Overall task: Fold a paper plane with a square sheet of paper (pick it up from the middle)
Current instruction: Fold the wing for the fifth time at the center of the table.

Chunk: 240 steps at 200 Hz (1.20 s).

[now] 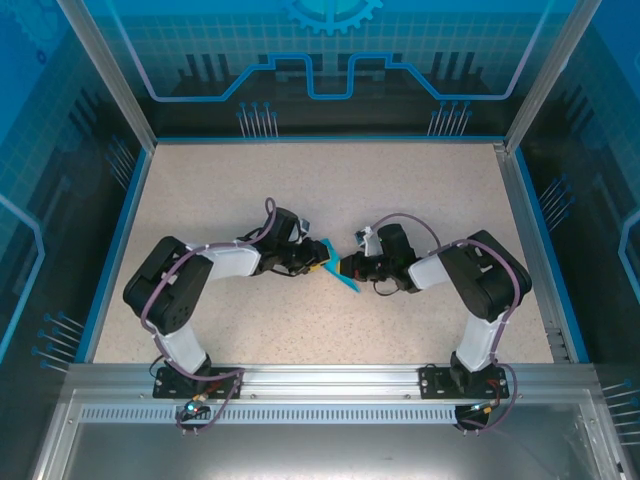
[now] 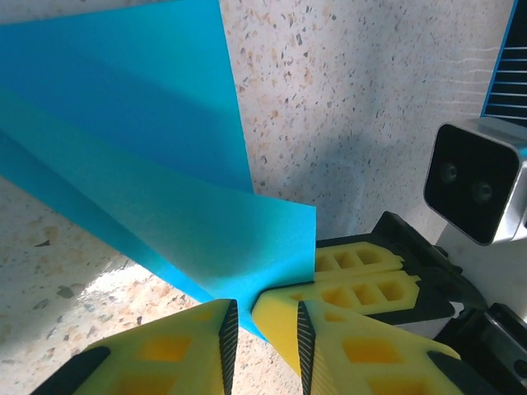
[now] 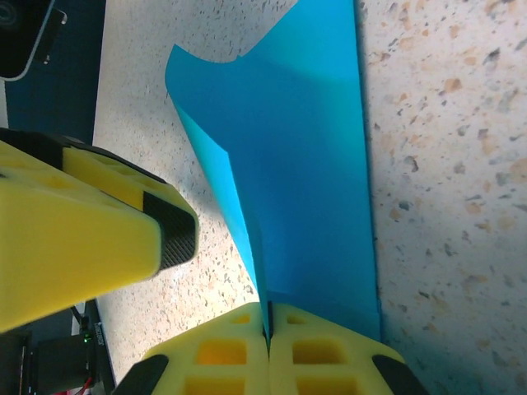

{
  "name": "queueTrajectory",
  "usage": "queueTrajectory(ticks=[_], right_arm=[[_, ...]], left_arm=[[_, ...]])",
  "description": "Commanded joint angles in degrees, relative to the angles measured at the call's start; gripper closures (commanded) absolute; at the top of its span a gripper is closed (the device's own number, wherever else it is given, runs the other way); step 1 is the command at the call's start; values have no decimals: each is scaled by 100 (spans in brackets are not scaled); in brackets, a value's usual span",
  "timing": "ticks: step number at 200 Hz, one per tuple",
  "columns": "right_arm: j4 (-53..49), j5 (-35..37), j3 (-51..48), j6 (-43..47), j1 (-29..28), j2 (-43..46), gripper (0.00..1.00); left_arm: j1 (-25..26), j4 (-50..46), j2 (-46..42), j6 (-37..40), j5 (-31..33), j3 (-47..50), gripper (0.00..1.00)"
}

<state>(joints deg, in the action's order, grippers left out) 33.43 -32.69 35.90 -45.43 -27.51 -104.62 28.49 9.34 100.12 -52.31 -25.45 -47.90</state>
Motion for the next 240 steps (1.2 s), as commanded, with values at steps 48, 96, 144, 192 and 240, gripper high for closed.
queueTrajectory(ticks=[48, 96, 144, 192, 240], right_arm=[[-576, -160, 243, 143, 123, -186, 95], [-757, -115, 316, 123, 131, -241, 95], [-862, -126, 391, 56, 158, -295, 95], [-946, -166, 429, 43, 184, -327, 95], [-1010, -208, 482, 71, 184, -379, 95]], left_arm=[[60, 94, 224, 158, -267, -217, 72], [67, 70, 310, 190, -281, -232, 73], [68, 59, 368, 220, -286, -233, 74], [64, 48, 475, 244, -253, -288, 75], [62, 44, 575, 281, -240, -375, 76]])
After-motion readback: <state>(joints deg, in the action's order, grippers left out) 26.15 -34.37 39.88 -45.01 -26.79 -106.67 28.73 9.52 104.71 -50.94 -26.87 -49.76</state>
